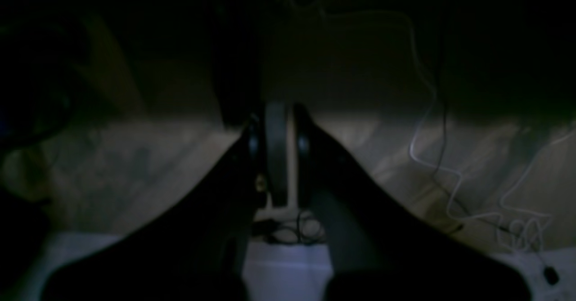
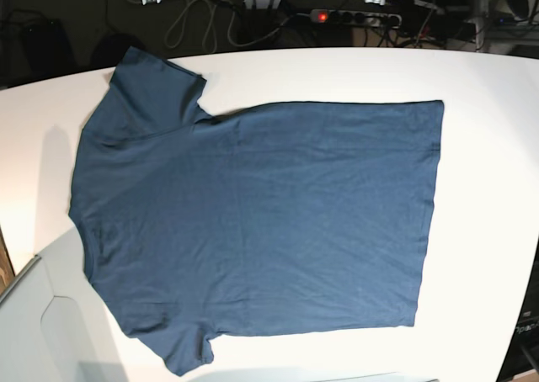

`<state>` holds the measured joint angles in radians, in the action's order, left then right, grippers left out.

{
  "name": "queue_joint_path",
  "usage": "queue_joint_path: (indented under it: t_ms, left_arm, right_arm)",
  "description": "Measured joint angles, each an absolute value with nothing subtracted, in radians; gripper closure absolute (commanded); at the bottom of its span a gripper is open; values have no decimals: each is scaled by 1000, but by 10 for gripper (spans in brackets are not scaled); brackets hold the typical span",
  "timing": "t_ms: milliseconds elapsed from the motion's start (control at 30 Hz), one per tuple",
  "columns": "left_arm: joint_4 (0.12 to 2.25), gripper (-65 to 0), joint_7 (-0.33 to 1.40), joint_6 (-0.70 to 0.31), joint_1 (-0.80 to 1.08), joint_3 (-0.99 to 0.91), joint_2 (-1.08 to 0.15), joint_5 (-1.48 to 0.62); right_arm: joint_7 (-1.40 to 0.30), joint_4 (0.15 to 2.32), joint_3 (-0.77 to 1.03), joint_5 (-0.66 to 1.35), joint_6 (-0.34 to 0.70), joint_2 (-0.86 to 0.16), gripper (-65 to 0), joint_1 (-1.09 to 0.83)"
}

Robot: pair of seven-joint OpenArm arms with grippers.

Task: Fold the T-shirt properly
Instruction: 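Move both grippers down to the shoulder corners of the blue shirt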

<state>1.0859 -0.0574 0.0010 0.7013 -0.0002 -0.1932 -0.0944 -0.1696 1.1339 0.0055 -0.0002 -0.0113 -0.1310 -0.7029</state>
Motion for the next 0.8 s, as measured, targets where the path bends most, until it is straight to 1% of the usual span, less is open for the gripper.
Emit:
queue_joint_path:
  t_ms: [200, 300, 467, 567, 600, 700, 800]
  left_arm:
    - [1336, 0, -65, 16, 825, 1, -312, -247]
    - [1463, 0, -55, 7, 905, -2, -346, -289]
    - [1641, 0, -57, 11, 998, -13, -382, -315]
    - [1753, 0, -51, 9, 1046, -83, -361, -315]
    - [1788, 0, -48, 9, 1060, -114, -351, -315]
    - [1896, 0, -51, 4, 1084, -196, -332, -316]
    - [1974, 0, -58, 4, 1083, -257, -319, -315]
  right_arm:
    - [-344, 1462, 12, -12, -9, -167, 0, -843]
    - [-388, 1667, 42, -1, -1, -180, 0, -911]
    - [-535, 1957, 135, -8, -1, -183, 0, -1004]
    - [-609, 2106, 191, -5, -1, -181, 0, -1017]
    - [-590, 2120, 205, -2, -1, -183, 0, -1015]
    - [-647, 2102, 231, 1, -1, -177, 0, -977]
    - [-636, 2108, 260, 1, -1, -157, 0, -944]
